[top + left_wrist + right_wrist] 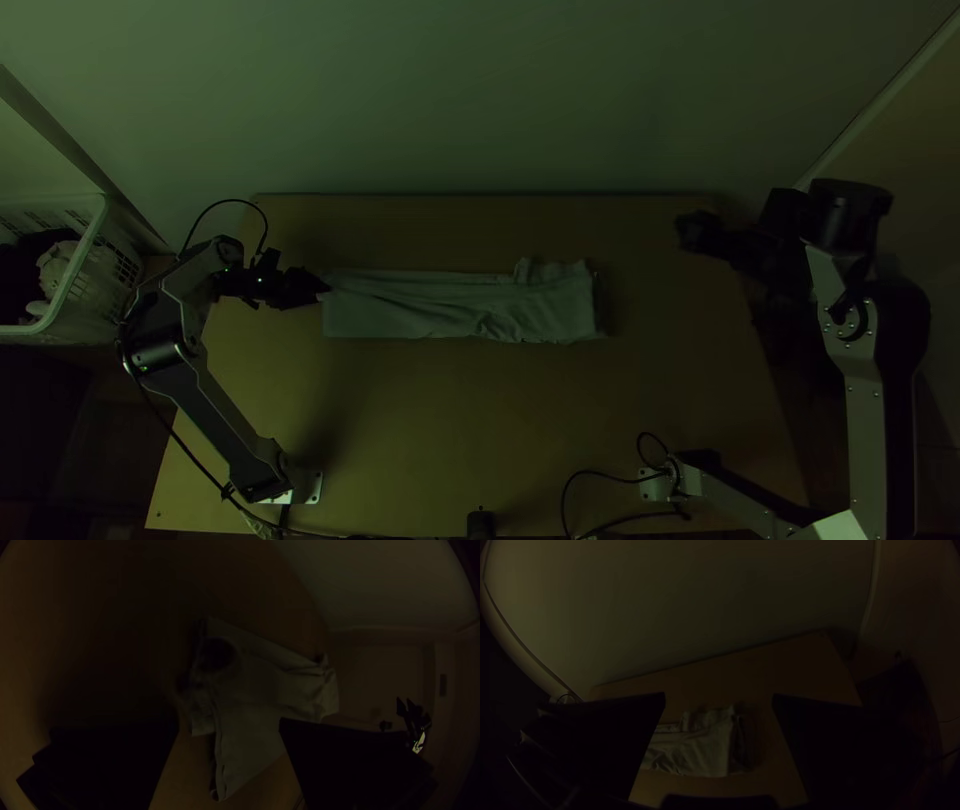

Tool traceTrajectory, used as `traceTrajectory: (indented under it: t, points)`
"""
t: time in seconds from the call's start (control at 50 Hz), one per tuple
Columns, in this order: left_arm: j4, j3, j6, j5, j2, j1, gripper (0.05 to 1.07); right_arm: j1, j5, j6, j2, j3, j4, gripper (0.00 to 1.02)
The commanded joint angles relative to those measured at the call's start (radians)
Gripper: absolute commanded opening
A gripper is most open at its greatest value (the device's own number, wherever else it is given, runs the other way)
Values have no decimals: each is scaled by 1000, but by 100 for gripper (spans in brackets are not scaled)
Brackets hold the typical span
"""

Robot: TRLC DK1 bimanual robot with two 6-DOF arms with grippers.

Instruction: Fold the t-shirt

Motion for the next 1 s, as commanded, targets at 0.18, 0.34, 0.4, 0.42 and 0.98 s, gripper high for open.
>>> traceTrajectory:
  t: [0.18, 0.34, 0.4, 0.42, 0.98]
  points:
    - [19, 2, -56, 12, 22, -126, 102, -1, 10, 20, -32, -9, 3, 98]
    - [71, 5, -120, 8, 25, -187, 102, -3, 12, 20, -43, -9, 3, 98]
    - [94, 5, -148, 5, 27, -207, 102, -3, 12, 19, -47, -9, 3, 98]
    - [99, 5, -154, 5, 28, -213, 102, -3, 12, 19, -47, -9, 1, 98]
    - [206, -38, -303, -26, -2, -319, 20, 0, 12, 5, -57, -12, -8, 98]
